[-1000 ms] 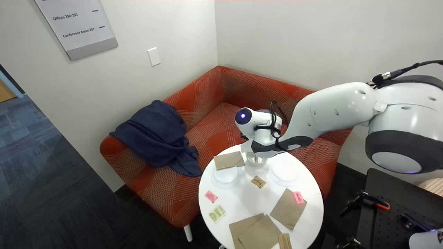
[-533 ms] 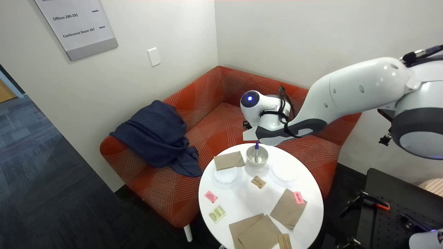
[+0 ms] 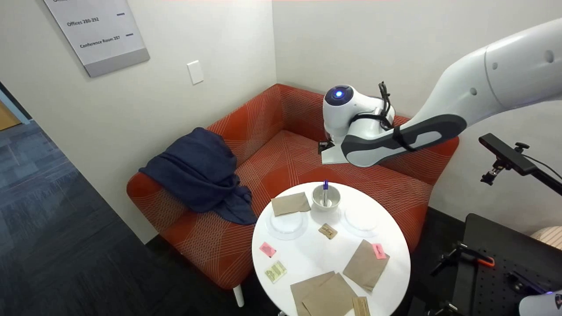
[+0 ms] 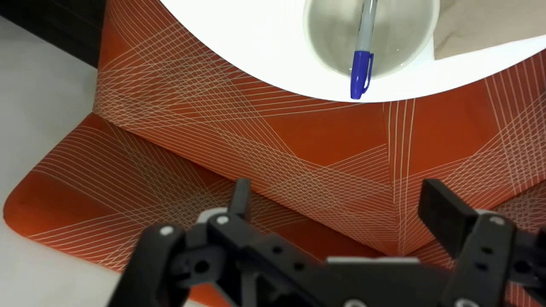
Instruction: Put the marker in the bowl
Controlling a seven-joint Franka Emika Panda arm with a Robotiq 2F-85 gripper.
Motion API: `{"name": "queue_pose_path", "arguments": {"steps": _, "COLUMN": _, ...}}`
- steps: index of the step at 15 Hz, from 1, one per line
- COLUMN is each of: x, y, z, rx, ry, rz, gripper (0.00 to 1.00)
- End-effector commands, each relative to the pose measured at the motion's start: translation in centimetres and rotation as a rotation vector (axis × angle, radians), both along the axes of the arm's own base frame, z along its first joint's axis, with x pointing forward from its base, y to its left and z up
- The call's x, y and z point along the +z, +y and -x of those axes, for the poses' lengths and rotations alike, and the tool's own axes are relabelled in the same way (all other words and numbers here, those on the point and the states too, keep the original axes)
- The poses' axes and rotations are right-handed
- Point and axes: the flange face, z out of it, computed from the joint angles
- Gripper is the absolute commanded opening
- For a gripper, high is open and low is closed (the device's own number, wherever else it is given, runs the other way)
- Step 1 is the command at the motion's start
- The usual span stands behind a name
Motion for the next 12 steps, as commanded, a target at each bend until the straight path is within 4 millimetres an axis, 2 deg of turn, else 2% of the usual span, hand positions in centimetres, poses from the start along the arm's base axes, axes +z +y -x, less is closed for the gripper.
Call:
{"name": "queue_pose_path", "arguments": {"steps": 1, "x": 3.8, "y": 0.9, "z": 3.6, "rx": 0.046, "ry": 0.043, "rz": -0.068, "gripper": 1.00}}
{"name": "queue_pose_path", "arguments": {"steps": 6, "x": 7.1, "y": 2.7, "z": 5.9, "rx": 0.121, "ry": 0.083, "rz": -0.149, "gripper": 1.00}}
{"name": "queue_pose_path", "arguments": {"steps": 7, "x": 5.7, "y": 2.3, "z": 4.1, "rx": 0.089, "ry": 0.062, "rz": -0.105, "gripper": 1.00}}
{"name": "queue_pose_path", "arguments": {"steps": 9, "x": 6.6, "y": 2.8, "z": 4.8, "rx": 0.109, "ry": 0.065, "rz": -0.127, "gripper": 1.00}}
{"name": "queue_pose_path", "arguments": {"steps": 12, "x": 6.6, "y": 2.8, "z": 5.1, "rx": 0.109, "ry": 0.067, "rz": -0.131, "gripper": 1.00}}
